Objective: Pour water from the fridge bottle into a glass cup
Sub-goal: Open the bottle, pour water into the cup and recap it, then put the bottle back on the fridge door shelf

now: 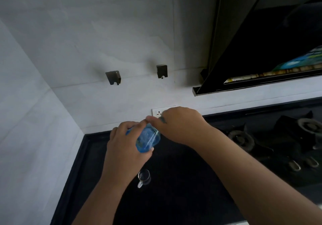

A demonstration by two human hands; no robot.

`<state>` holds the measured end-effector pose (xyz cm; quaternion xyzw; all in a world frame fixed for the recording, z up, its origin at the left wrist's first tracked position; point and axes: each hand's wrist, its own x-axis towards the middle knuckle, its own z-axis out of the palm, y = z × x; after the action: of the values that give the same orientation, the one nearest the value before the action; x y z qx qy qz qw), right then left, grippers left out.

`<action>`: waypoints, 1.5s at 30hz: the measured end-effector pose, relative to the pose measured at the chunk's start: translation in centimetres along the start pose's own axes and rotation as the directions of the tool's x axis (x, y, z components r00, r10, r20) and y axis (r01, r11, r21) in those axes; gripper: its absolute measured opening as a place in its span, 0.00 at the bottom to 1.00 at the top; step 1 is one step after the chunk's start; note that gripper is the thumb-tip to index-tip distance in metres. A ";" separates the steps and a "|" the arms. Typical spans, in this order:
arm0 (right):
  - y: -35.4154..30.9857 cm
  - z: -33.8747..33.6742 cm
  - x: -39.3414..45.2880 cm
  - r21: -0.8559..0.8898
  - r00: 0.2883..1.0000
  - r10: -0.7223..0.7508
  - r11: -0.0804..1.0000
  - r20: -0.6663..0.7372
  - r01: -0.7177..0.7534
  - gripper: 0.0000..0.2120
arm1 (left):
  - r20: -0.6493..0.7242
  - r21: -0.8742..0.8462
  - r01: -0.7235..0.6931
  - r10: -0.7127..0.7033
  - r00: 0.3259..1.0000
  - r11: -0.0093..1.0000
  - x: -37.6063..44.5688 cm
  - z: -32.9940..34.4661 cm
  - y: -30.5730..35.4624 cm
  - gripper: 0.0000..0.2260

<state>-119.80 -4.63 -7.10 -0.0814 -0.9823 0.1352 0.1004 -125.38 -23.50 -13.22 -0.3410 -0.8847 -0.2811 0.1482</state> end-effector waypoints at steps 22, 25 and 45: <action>-1.5 6.0 -12.1 0.948 0.825 0.533 0.121 0.187 -0.293 0.18 | 0.346 -0.602 -0.208 0.486 0.803 0.771 4.0 -0.4 -0.8 0.39; -0.3 6.5 -17.0 0.968 0.831 0.527 0.056 0.178 -0.243 0.29 | 0.443 -0.711 -0.147 0.600 0.666 0.688 4.3 1.0 2.5 0.40; 4.0 6.0 -49.5 0.979 0.001 0.986 0.163 -0.164 0.125 0.35 | 0.324 -0.938 0.100 0.942 -0.091 0.332 -10.9 10.0 37.8 0.44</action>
<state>-72.70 -11.58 -22.52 -0.4838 -0.3435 0.5467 0.5908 -92.28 -0.15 -11.20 -0.7694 -0.3060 -0.2477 -0.5030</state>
